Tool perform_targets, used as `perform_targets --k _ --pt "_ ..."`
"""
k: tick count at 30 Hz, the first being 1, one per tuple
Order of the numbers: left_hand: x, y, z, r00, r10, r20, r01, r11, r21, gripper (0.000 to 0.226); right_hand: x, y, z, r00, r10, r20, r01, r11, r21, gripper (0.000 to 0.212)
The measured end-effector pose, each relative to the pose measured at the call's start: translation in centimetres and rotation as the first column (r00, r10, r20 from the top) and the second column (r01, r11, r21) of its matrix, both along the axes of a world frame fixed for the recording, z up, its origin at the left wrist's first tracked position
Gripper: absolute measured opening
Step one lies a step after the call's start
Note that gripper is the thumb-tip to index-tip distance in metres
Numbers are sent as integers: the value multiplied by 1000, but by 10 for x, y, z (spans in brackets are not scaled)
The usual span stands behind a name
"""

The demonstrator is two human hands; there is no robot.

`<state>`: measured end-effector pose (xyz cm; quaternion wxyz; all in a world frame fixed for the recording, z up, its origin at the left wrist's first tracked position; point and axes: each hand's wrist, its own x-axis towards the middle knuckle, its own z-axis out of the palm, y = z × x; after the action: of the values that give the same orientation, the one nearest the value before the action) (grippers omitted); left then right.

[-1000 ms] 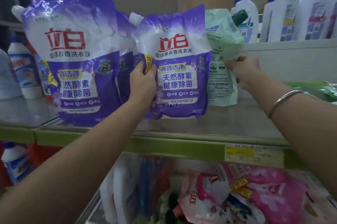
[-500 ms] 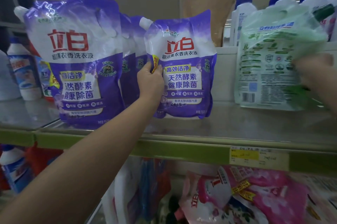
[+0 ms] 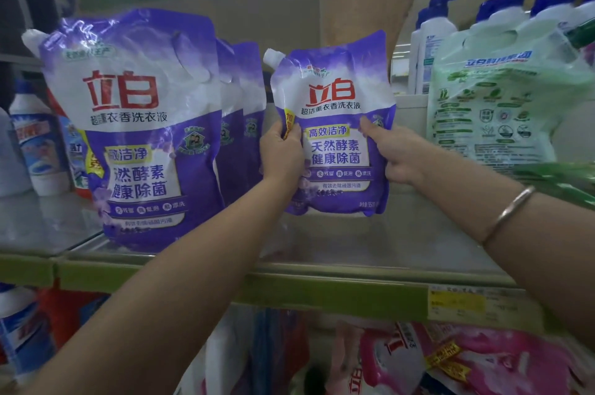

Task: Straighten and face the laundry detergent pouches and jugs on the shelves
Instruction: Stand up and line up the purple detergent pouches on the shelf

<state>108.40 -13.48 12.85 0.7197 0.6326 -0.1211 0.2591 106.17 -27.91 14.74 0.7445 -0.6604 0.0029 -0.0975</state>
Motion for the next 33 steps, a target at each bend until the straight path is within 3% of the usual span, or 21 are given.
perform_targets --k 3,7,10,13,16,18,20,22,23,25,26,27,28,29,31,32,33 --pt "17 1 6 998 52 -25 -50 997 53 15 21 4 1 998 -47 46 47 999 19 15" --pt "39 3 9 995 91 -34 -87 990 112 18 38 5 -2 985 -109 133 106 994 32 32" --pt "48 4 8 997 69 -43 -65 995 80 26 47 4 -4 977 -107 185 100 994 51 19" --pt "51 12 11 995 24 -94 -23 1000 12 32 48 -3 -3 984 -87 155 86 996 15 23" --pt "47 14 8 980 171 -98 -154 975 161 50 48 -14 9 924 -291 248 335 928 -161 21" --pt "38 6 -1 953 303 28 -287 868 406 75 51 -18 22 845 -383 373 473 861 -188 17" --pt "27 -3 -10 911 384 151 -369 593 716 108 50 -15 34 826 -387 410 486 857 -171 22" --pt "18 -7 -14 909 393 135 -289 365 885 132 54 -16 46 863 -391 321 485 820 -304 20" --pt "15 -6 -14 914 393 98 -237 325 915 140 56 -18 49 832 -466 302 553 745 -373 35" --pt "15 -3 -14 923 383 20 -161 340 926 147 56 -22 51 774 -517 365 618 492 -614 52" --pt "13 -2 -12 928 372 -23 -122 361 925 146 60 -25 48 769 -488 412 623 430 -654 54" --pt "10 -4 -10 931 360 -60 -84 373 924 145 59 -22 48 776 -486 401 620 476 -624 53" --pt "3 -5 -9 929 361 -83 -59 366 929 141 57 -17 52 771 -522 364 636 615 -465 49" --pt "-5 -6 -8 928 360 -93 -38 340 940 136 53 -9 52 752 -571 329 656 696 -292 44" --pt "-29 -3 -6 946 312 -84 -6 278 961 115 38 6 40 540 -593 597 788 606 -110 37" --pt "-42 4 -5 962 263 -70 -8 284 959 96 29 18 34 462 -499 733 793 603 -89 31" --pt "-61 16 -5 978 208 -17 -49 307 950 71 17 32 28 460 -353 814 746 651 -140 21"
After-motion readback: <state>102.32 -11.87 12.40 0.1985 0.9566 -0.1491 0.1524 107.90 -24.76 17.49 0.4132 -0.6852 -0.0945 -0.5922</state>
